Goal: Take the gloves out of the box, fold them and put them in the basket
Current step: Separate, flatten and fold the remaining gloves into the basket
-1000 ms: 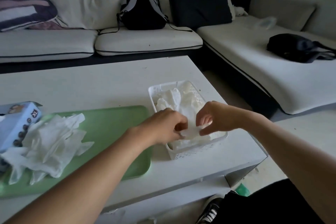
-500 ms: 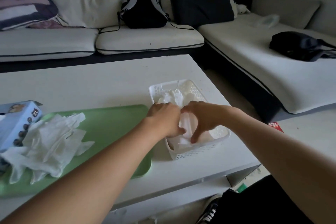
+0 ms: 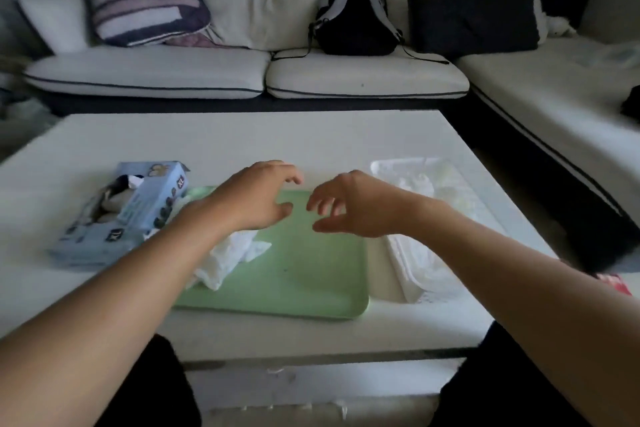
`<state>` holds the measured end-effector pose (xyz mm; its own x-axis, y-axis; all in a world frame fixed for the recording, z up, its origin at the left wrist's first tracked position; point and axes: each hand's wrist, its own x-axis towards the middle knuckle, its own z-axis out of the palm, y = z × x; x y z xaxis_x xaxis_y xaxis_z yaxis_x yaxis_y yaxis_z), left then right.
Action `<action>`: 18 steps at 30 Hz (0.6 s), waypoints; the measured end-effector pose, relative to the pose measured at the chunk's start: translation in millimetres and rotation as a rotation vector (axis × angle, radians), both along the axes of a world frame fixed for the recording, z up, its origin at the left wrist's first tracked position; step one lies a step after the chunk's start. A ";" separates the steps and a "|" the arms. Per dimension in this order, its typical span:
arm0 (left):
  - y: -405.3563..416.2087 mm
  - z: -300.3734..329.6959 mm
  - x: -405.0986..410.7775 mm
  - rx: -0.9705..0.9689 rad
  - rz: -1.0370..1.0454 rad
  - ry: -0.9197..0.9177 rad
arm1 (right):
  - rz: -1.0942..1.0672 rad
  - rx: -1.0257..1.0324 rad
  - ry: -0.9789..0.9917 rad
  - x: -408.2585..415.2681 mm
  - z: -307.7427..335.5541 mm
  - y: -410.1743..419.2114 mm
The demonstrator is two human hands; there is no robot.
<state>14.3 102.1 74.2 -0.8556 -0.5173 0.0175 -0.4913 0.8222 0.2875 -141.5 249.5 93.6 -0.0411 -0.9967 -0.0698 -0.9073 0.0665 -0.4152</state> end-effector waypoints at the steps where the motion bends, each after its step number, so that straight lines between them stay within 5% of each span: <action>1: -9.8 -4.2 13.8 0.004 0.044 -0.030 | 0.029 0.013 0.021 10.1 -11.5 -5.6; 6: -45.6 -7.8 90.3 0.223 0.242 -0.216 | 0.154 0.043 0.042 74.1 -68.1 -51.7; 13: -71.2 -38.8 107.6 0.200 0.195 -0.371 | 0.288 -0.072 0.453 97.7 -116.8 -84.7; 18: -72.5 -68.9 110.9 0.185 0.152 -0.316 | 0.262 -0.200 0.299 90.3 -130.2 -87.4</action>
<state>125.2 29.6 5.3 -0.7171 -0.6086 -0.3397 -0.6917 0.6815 0.2390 -51.1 162.1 -36.6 0.2259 -0.9688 0.1018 -0.9649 -0.2369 -0.1137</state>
